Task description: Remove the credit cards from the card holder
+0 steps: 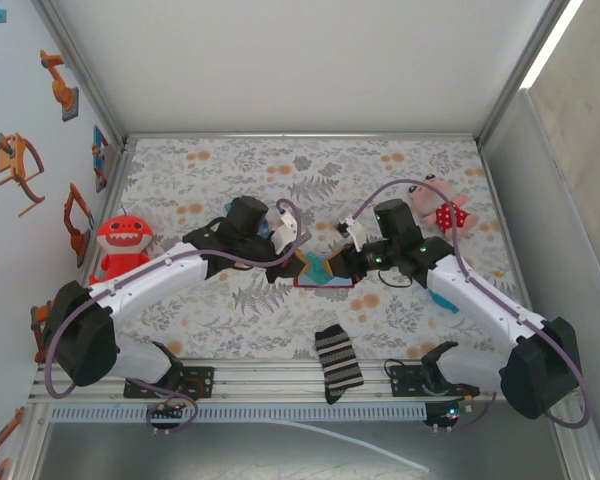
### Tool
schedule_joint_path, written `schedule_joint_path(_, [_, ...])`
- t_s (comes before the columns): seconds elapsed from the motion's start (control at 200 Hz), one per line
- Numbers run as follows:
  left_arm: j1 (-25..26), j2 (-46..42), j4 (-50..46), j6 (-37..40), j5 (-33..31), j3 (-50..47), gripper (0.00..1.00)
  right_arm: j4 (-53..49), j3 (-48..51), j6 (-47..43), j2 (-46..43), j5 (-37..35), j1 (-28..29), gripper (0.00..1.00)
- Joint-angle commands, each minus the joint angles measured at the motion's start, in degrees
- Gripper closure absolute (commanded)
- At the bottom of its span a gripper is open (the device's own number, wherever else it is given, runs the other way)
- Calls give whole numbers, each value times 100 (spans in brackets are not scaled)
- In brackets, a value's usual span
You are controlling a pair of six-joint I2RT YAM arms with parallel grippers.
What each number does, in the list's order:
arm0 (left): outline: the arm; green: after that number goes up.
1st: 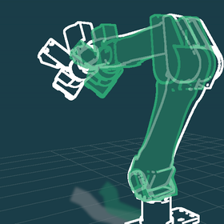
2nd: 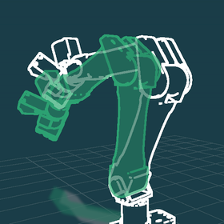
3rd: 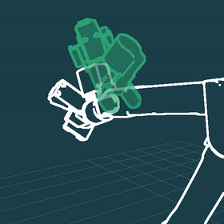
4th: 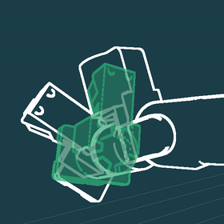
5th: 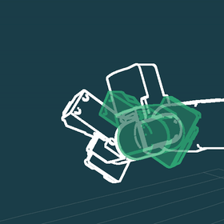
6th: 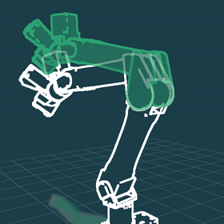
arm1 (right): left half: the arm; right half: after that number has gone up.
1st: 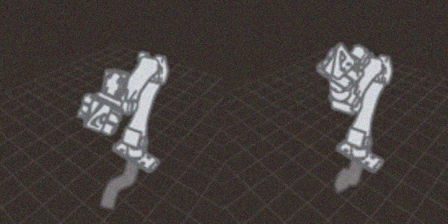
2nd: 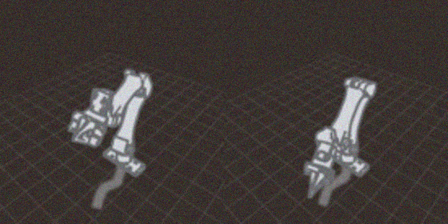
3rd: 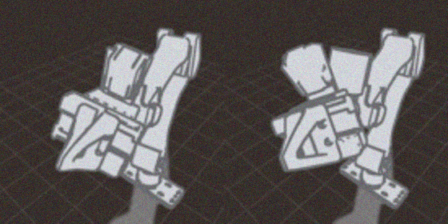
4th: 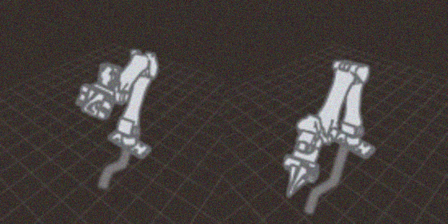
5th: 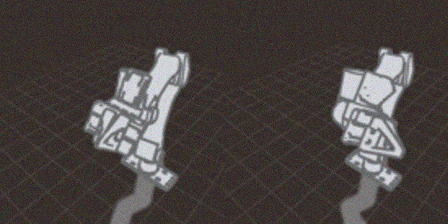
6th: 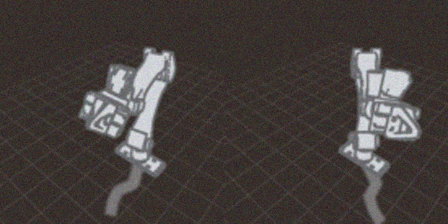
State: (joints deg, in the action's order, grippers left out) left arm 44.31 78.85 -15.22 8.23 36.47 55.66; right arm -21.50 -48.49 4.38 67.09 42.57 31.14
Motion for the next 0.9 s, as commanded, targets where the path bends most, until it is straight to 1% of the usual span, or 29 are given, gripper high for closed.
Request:
schedule_joint_path(0.0, [-24, -383, 391, -285, -352, -191, 100, 242, 63, 128, -417, -252, 37, 74])
schedule_joint_path(0.01, [-29, -394, 433, -324, -393, -216, 100, 281, 98, 155, -473, -298, 41, 71])
schedule_joint_path(0.025, [-28, -449, 493, -371, -444, -268, 100, 314, 113, 176, -514, -325, 42, 70])
schedule_joint_path(0.03, [-33, -462, 507, -386, -468, -276, 100, 333, 129, 201, -553, -351, 40, 67])
schedule_joint_path(0.075, [-42, -622, 667, -536, -615, -411, 100, 466, 208, 325, -707, -489, 34, 60])
schedule_joint_path(0.15, [-61, -918, 955, -813, -825, -650, 100, 717, 336, 566, -947, -534, 34, 56])
schedule_joint_path(0.215, [-68, -1212, 1301, -1129, -931, -907, 100, 1020, 486, 825, -1125, -501, 32, 54])
schedule_joint_path(0.321, [-85, -1765, 2206, -1782, -996, -1437, 100, 1723, 828, 1329, -1337, -428, 33, 54])
schedule_joint_path(0.386, [-87, -2067, 2710, -2187, -1146, -1705, 100, 2157, 1030, 1612, -1390, -401, 33, 53])
schedule_joint_path(0.496, [-89, -2420, 3179, -2679, -1399, -1946, 100, 2878, 1272, 2080, -1343, -285, 33, 50])
schedule_joint_path(0.741, [-87, -2578, 3850, -3284, -1223, -2128, 100, 4639, 1346, 2930, -767, 446, 42, 48])
schedule_joint_path(0.816, [-88, -2537, 4076, -3450, -1141, -2159, 100, 4923, 1265, 3051, -618, 655, 50, 48])
schedule_joint_path(0.896, [-90, -2478, 4253, -3567, -1033, -2158, 100, 4953, 1089, 3065, -508, 825, 59, 49])
